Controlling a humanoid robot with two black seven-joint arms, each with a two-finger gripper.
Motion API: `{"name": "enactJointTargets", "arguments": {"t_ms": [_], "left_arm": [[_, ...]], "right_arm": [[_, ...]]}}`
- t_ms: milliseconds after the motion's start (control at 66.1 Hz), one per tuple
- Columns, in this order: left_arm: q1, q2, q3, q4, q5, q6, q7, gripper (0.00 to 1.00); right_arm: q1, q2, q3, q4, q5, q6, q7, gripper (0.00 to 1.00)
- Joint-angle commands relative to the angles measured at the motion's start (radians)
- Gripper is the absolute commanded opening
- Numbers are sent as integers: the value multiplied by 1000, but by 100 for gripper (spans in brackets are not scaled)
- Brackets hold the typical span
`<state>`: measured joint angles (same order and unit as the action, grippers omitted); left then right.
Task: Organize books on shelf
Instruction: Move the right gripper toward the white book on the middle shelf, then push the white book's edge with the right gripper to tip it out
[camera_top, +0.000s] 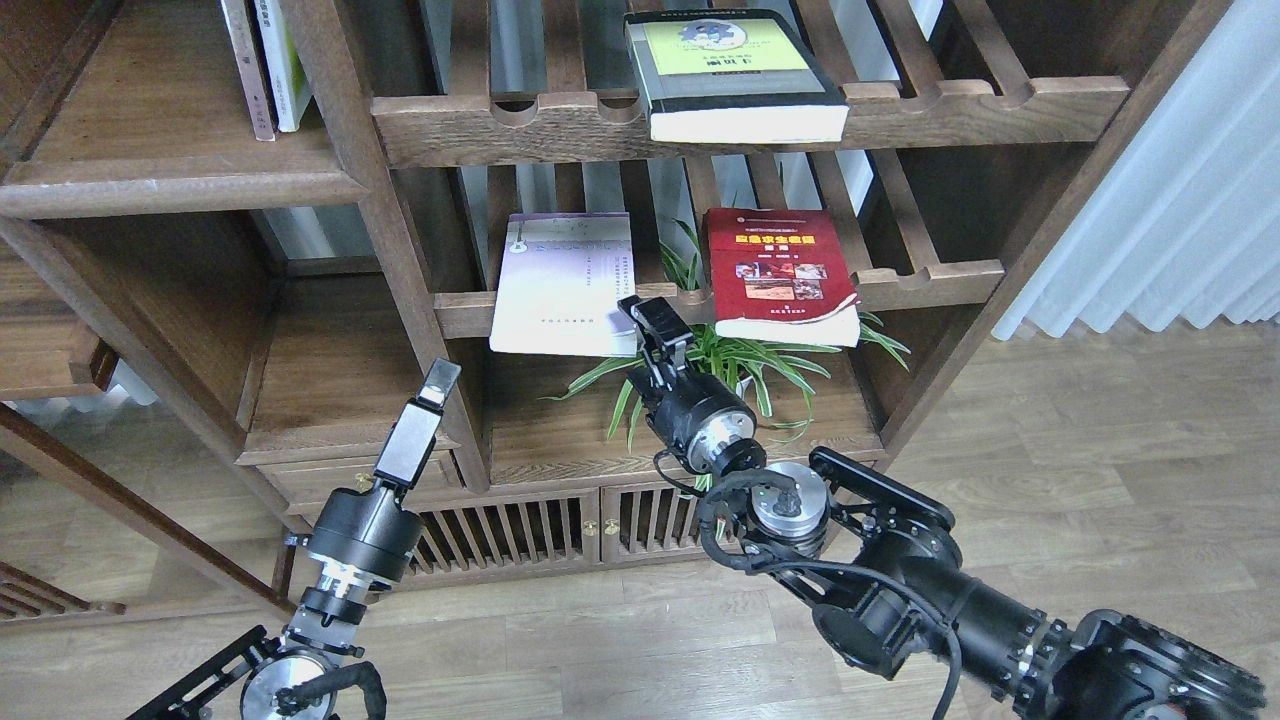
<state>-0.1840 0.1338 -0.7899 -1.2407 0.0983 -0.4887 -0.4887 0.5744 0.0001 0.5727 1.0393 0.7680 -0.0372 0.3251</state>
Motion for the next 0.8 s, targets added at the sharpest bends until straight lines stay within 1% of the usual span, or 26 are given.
{"name": "enactJointTargets", "arguments": {"t_ms": [0, 45, 136, 318, 514, 590, 620, 635, 696, 787], "left_arm": [[-2, -3, -2, 6, 1, 0, 0, 100], [0, -3, -2, 10, -2, 0, 0, 100], [0, -3, -2, 14, -2, 0, 0, 100], [0, -6, 1, 18, 1, 0, 0, 100], [-2, -16, 3, 29, 1, 0, 0, 100], [-6, -17, 3, 30, 1, 0, 0, 100], [-6, -17, 3, 30, 1, 0, 0, 100], [-6, -17, 3, 32, 1, 0, 0, 100], [-8, -19, 3, 37, 1, 0, 0, 100], [-11, -20, 3, 38, 1, 0, 0, 100]], "right_arm": [[13, 0, -2, -18, 48, -27, 0, 97], [16, 0, -4, -21, 69, -32, 0, 97], [27, 0, -5, -16, 93, -32, -3, 93], [42, 0, -11, -21, 96, -32, -9, 92], [51, 0, -16, -24, 114, -44, -14, 87], [54, 0, -25, -24, 114, -44, -29, 86], [59, 0, -28, -24, 114, -44, -40, 86], [67, 0, -31, -24, 114, -46, -57, 85], [68, 0, -42, -24, 114, -49, -74, 83], [76, 0, -51, -24, 114, -49, -89, 76]]}}
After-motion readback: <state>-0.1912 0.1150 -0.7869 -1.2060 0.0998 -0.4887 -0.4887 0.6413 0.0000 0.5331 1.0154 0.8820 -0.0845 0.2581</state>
